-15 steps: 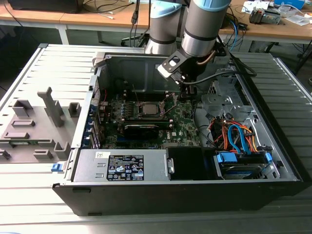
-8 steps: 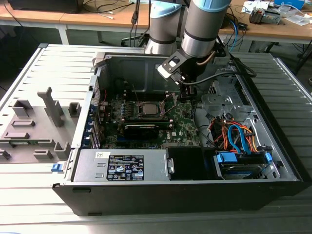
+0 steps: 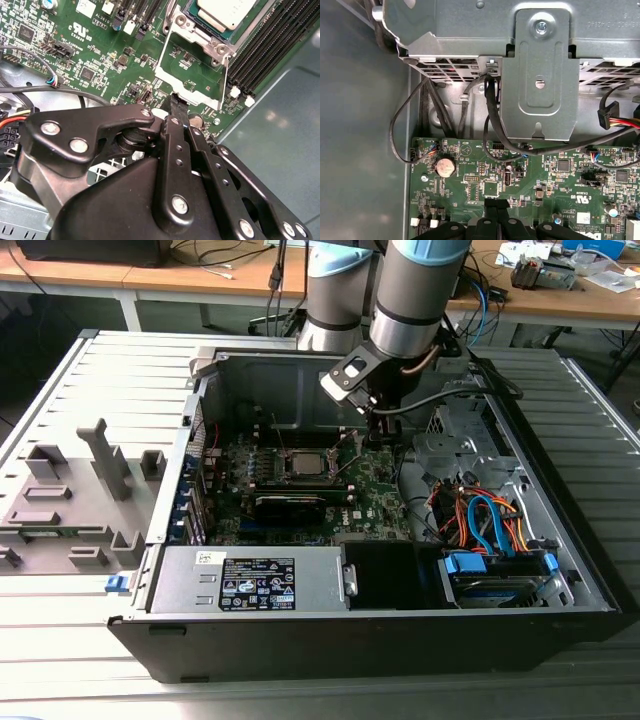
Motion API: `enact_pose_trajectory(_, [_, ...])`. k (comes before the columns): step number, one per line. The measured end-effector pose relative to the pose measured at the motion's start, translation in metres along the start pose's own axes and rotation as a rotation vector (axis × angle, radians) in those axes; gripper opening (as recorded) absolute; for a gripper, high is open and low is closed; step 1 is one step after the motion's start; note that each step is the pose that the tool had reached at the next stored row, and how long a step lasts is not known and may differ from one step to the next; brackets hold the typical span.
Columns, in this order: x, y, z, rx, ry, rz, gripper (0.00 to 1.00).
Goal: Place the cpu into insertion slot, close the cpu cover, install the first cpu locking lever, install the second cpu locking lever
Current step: 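Close the cpu cover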
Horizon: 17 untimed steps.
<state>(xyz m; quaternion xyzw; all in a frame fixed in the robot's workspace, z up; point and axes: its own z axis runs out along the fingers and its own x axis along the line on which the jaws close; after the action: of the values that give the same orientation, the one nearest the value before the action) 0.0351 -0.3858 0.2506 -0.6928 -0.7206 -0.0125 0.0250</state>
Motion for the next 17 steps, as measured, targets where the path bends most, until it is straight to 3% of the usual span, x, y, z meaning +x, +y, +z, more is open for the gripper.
enact_pose_trajectory(17, [0.0001,-0.0036,0.0015,0.0,0.0,0.0,0.11])
